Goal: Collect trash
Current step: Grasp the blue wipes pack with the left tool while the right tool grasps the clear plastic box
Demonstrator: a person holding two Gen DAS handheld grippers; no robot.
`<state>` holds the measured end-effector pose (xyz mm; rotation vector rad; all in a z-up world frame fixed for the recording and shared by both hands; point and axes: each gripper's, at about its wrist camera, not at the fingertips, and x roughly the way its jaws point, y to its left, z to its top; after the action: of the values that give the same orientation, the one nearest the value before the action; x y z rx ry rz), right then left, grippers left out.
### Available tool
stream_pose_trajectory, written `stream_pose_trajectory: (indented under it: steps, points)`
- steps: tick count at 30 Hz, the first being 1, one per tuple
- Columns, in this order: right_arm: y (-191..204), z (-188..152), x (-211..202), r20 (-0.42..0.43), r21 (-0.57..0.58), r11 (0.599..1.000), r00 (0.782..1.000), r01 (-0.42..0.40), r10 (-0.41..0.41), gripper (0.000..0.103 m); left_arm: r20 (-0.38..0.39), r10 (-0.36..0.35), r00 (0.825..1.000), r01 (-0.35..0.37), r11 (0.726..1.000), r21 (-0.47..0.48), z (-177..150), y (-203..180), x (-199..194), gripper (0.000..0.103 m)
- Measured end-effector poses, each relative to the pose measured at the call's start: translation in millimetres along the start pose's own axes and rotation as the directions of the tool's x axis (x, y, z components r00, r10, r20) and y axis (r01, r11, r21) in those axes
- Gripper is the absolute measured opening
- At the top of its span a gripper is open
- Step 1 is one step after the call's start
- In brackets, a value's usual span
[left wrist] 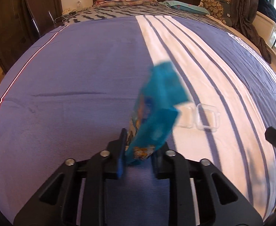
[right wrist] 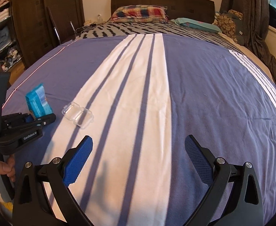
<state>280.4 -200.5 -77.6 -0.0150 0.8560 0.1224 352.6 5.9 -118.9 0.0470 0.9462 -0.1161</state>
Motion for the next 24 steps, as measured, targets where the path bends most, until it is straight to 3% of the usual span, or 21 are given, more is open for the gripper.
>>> stream_pose_trajectory:
  steps: [8,18,24]
  points:
    - [18.6,13.5,4.1,0.012,-0.022,1.000,1.000,0.000,0.000,0.098,0.027,-0.048,0.998,0.047,0.998,0.027,0.2,10.0,-2.0,0.013]
    - [74.9,23.5,54.5,-0.065,-0.120,0.991,0.996,-0.060,0.053,0.096,0.052,0.008,0.999,-0.010,0.999,0.031,-2.1,37.3,-11.2,0.011]
    - [101.5,29.4,80.4,-0.112,-0.156,0.983,0.991,-0.095,0.078,0.075,0.058,0.018,0.998,-0.020,0.999,0.032,-0.1,45.1,-15.5,0.010]
